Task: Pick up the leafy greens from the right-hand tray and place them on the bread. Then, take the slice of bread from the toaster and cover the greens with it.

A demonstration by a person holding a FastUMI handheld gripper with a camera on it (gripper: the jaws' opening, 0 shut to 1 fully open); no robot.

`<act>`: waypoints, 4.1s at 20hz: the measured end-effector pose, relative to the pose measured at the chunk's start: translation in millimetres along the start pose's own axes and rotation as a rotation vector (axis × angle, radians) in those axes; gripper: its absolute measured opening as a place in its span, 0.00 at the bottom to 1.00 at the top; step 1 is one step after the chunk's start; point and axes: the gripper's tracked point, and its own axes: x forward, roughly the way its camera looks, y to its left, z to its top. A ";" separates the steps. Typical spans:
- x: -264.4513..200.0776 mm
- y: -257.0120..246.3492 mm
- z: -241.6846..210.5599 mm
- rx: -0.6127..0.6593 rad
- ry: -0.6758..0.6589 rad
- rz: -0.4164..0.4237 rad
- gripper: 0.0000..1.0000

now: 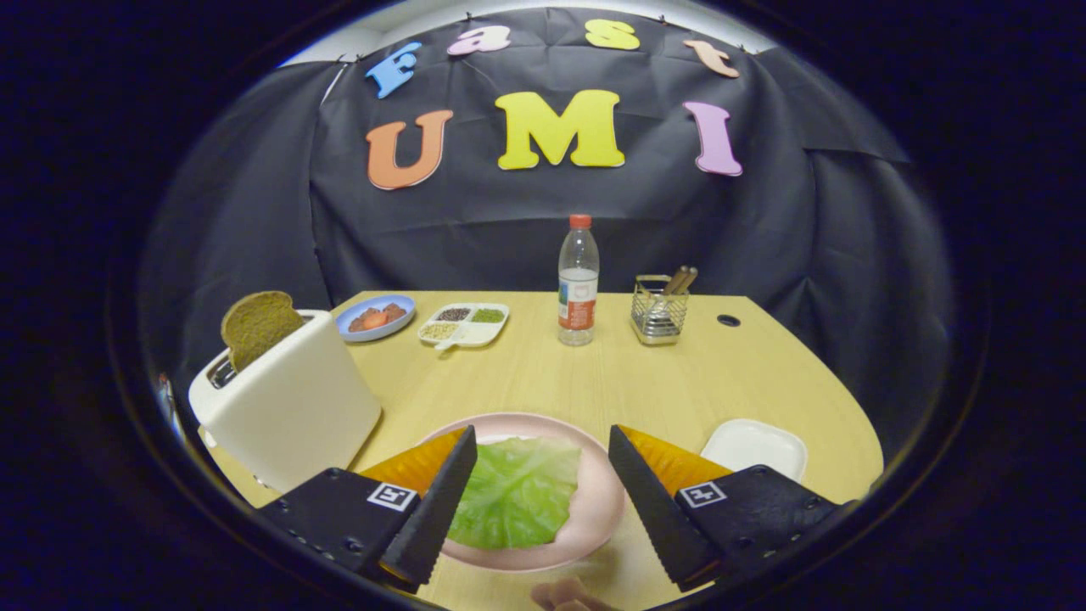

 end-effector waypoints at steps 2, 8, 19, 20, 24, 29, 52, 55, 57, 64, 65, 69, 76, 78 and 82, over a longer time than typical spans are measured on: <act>-16.2 16.1 23.5 0.009 -0.019 0.024 0.96; -49.4 73.4 86.2 -0.020 -0.076 0.076 0.96; -36.4 202.9 102.3 -0.029 0.025 0.183 0.96; -31.7 216.1 100.7 -0.029 0.048 0.198 0.96; -10.8 247.8 89.3 -0.059 0.114 0.192 0.96; 11.1 263.9 69.1 -0.070 0.181 0.137 0.87; -66.6 255.8 177.9 -0.050 0.060 0.059 0.06; -77.7 233.3 192.5 -0.045 0.023 0.035 0.06; -77.4 210.4 189.9 -0.042 0.011 -0.005 0.05; -34.4 131.2 110.0 0.058 0.096 -0.096 0.05; -26.9 122.1 94.7 0.070 0.120 -0.103 0.06; -2.4 94.8 38.1 0.139 0.225 -0.100 0.06; 19.0 48.0 -9.4 0.247 0.283 -0.073 0.06; 24.9 35.1 -21.9 0.256 0.298 -0.062 0.06; 37.3 12.0 -41.1 0.249 0.297 -0.029 0.06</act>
